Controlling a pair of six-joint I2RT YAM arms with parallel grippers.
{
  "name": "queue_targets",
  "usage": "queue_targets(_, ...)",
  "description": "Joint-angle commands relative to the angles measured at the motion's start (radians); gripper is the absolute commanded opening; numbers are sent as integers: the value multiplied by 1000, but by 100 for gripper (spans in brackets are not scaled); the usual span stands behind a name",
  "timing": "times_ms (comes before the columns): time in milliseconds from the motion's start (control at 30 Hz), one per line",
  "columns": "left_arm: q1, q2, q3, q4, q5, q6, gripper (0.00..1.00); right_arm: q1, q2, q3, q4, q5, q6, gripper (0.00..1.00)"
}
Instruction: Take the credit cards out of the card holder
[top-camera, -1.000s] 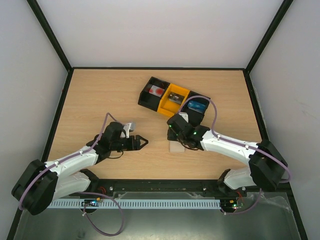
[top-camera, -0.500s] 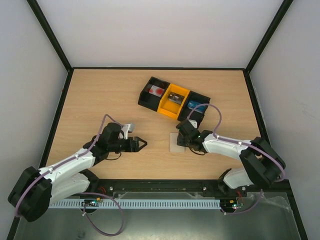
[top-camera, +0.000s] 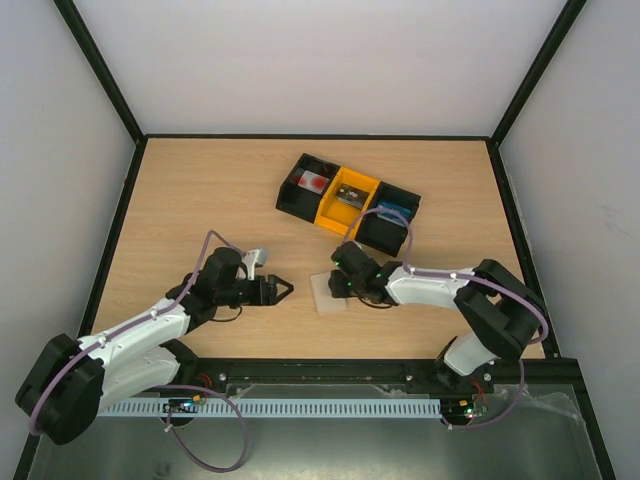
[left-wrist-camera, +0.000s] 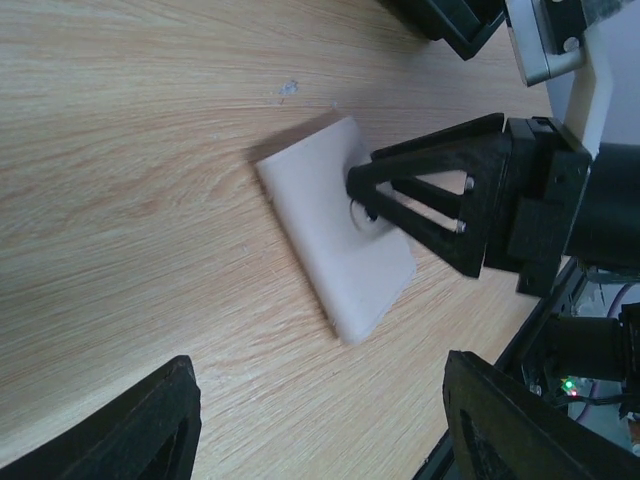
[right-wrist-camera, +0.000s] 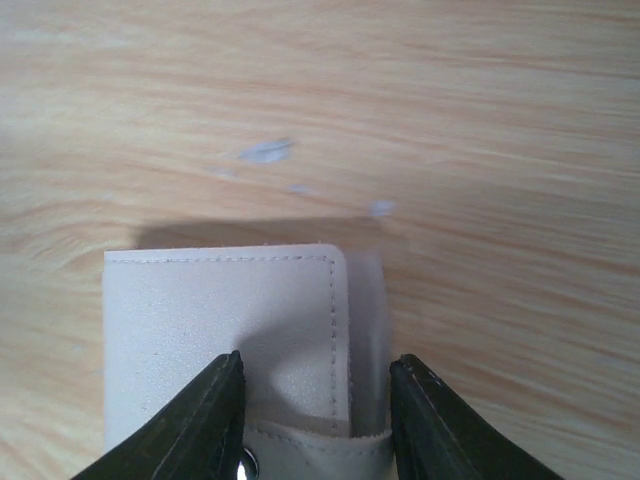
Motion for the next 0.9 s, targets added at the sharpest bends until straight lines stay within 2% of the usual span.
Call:
queue_targets(0,-3,0,-29,46,21,-28,68,75,50,66,-47,2,-44,40)
queue_targets(333,-2,-83,-63,40,-35,-79,65,165,10,177,-238,181,71,37)
queue_targets(500,0,-123,-65,2,-92,-71,68,204,-18,201,-284,208,104,33)
queue_targets(867,2,-193,-72,-63,-154,-67,69,289,102,284,-316,248,132,30)
